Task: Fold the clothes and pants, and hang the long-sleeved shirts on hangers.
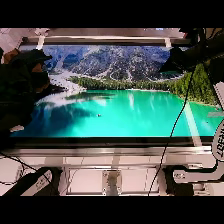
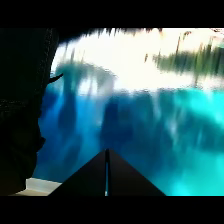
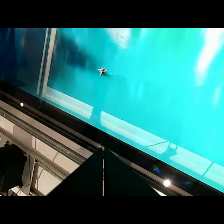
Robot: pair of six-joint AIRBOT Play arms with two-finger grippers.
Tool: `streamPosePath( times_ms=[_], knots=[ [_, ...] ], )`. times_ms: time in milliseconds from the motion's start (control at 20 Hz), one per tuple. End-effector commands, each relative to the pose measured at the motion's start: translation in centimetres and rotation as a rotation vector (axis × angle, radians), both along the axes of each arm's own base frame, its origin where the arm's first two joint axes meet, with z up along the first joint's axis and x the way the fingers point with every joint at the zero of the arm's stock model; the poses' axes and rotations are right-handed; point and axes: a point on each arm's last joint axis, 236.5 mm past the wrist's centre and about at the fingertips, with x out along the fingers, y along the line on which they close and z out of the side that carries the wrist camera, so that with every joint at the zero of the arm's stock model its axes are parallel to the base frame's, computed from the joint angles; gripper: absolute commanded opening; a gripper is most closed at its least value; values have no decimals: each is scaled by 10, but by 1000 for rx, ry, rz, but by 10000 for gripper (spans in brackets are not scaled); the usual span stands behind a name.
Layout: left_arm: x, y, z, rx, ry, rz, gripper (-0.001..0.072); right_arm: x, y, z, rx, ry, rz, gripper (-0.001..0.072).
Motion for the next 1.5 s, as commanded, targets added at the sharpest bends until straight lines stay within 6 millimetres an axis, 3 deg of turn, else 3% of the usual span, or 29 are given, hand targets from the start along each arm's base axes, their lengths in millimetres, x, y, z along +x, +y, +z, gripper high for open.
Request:
streamPosePath(
  times_ms=[0, 650, 950, 1000, 1150, 1200, 1250, 1300, 1350, 1450],
  knots=[
    [0, 0, -1, 0, 1, 0, 16, 0, 0, -1, -1, 4, 1, 62],
    [0, 0, -1, 0, 3, 1, 17, 0, 0, -1, -3, 0, -1, 62],
    [22, 4, 13, 22, -105, -4, 17, 2, 0, 0, 0, -7, -7, 62],
    [27, 6, 15, 30, -126, -4, 17, 6, 0, 1, 4, -20, -14, 62],
    [39, 12, 21, 59, -173, -6, 20, 41, -5, 12, 19, -141, -112, 93],
    [45, 19, 21, 92, -186, -5, 64, 47, -8, 13, 12, -160, -132, 228],
    [48, 29, 20, 142, -185, -2, 244, 52, -12, 13, -2, -175, -151, 420],
    [49, 44, 18, 211, -166, 3, 460, 56, -18, 11, -24, -186, -170, 527],
    [49, 63, 16, 309, -135, 8, 540, 60, -23, 10, -41, -196, -186, 531],
    [49, 100, 9, 466, -60, 18, 534, 68, -31, 8, -68, -217, -215, 530]
  ],
)
